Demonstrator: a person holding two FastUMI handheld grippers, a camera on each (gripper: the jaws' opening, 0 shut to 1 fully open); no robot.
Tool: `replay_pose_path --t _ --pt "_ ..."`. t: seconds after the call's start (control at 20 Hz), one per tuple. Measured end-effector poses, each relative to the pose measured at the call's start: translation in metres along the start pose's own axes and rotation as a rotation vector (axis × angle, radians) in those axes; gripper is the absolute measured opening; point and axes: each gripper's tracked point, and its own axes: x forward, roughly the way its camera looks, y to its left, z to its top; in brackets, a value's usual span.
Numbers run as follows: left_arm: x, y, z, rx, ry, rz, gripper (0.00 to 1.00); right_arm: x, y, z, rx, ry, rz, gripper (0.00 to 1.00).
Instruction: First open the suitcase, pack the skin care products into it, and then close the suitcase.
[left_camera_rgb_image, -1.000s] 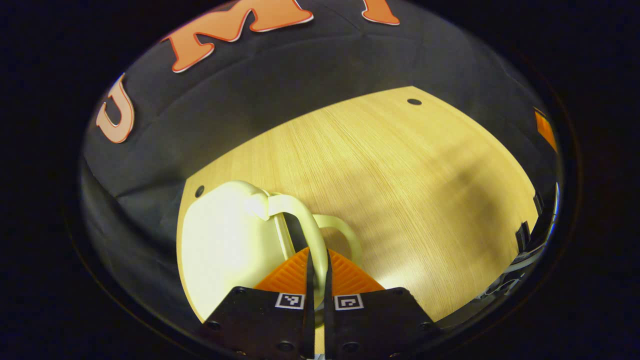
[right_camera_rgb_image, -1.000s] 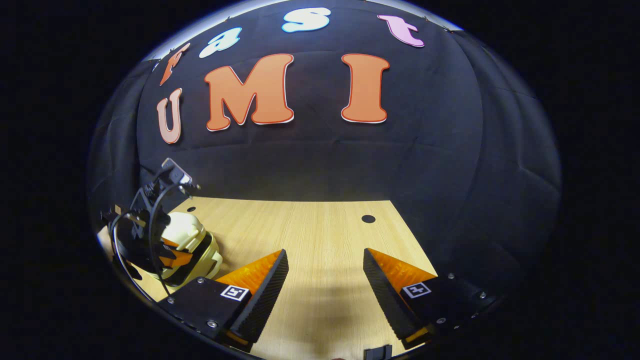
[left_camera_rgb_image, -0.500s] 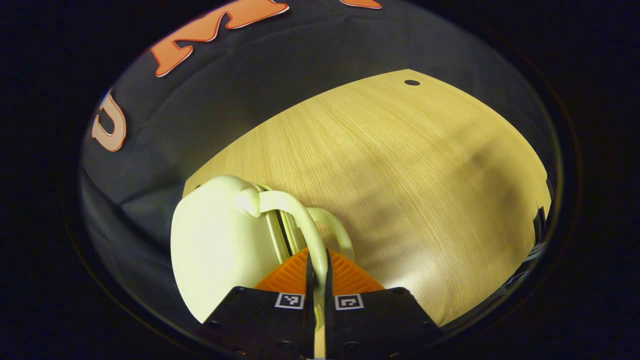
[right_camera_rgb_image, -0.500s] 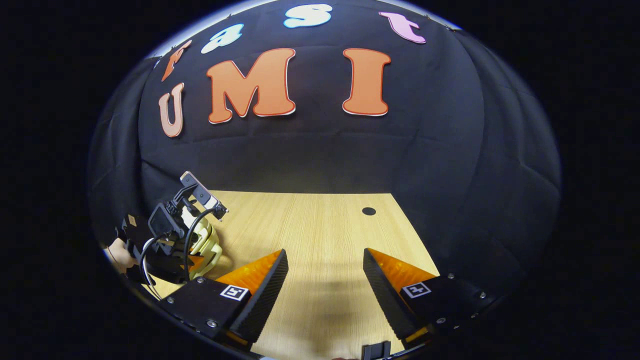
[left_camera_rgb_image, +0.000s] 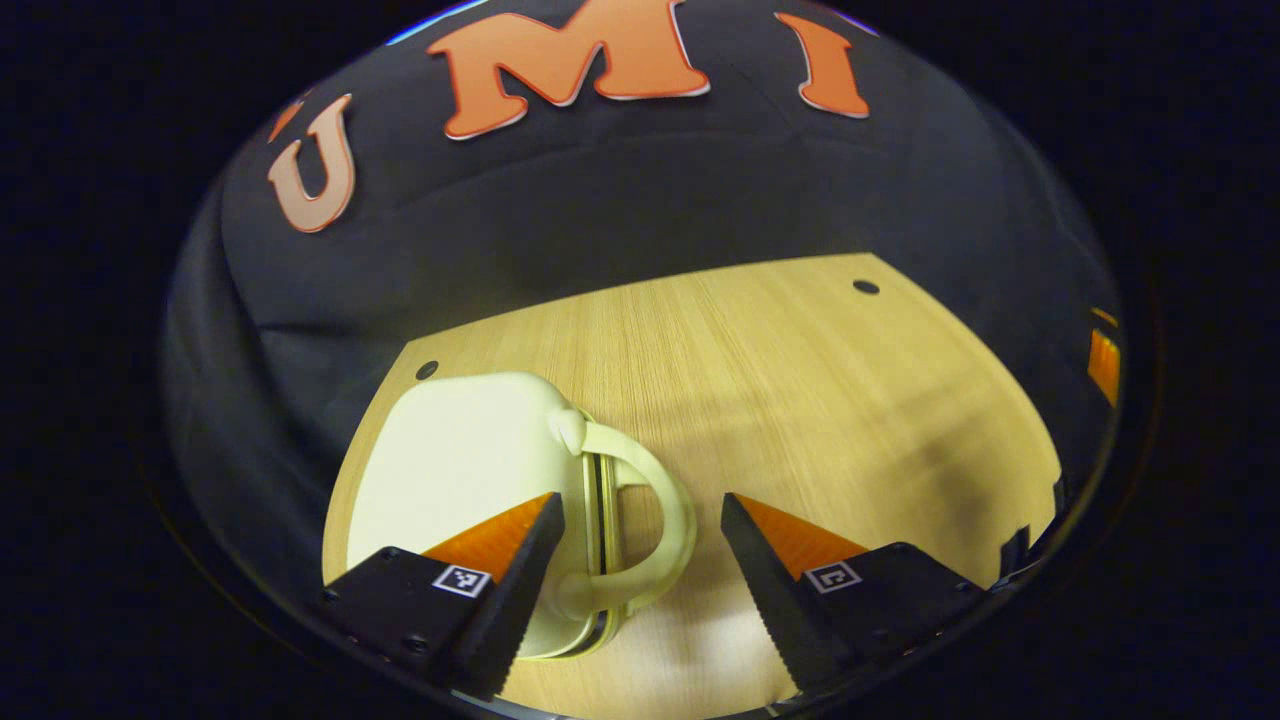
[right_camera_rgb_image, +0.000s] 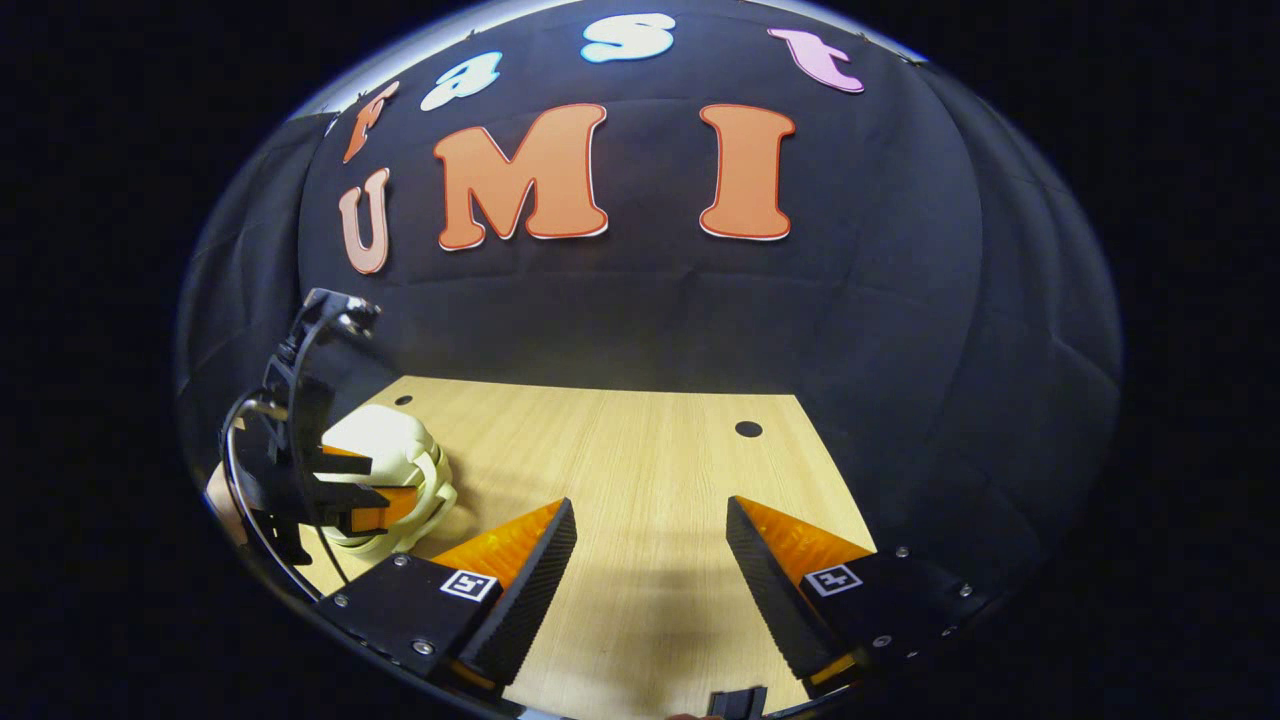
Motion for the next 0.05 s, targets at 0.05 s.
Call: replay_pose_path --t 0.05 --pt "-0.0097 0.0035 0.0121 -0.027 -0.047 0.012 1.0 0.0023 -0.0007 0.0017 0.009 -0.004 0.001 0.96"
